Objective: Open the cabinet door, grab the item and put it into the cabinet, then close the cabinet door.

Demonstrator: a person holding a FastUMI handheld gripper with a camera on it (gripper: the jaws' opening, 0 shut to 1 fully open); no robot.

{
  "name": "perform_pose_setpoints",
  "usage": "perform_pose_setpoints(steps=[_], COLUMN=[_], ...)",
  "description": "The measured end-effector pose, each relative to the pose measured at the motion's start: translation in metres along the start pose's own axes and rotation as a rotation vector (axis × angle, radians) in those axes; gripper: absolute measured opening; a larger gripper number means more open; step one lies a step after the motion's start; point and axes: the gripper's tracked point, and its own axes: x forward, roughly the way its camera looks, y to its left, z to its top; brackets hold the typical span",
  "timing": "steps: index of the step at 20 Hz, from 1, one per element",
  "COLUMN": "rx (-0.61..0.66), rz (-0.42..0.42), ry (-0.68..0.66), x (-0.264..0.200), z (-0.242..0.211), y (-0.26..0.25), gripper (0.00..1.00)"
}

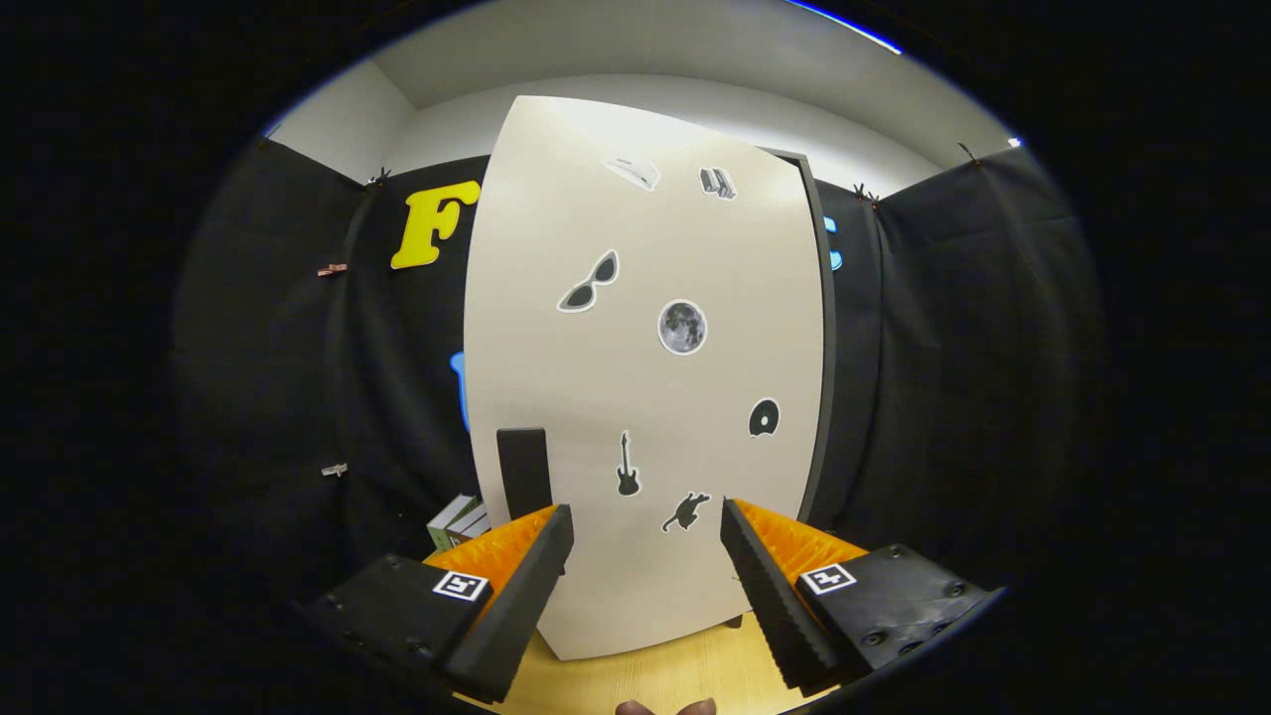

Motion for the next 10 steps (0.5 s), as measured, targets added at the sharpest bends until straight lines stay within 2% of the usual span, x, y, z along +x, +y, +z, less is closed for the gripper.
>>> perform_pose_setpoints(steps=[10], rx=[-0.039], rz=[-0.015], ry=[-0.01], x=[0.0002], z=[0.0032], y=[-0.0095], gripper=[0.97])
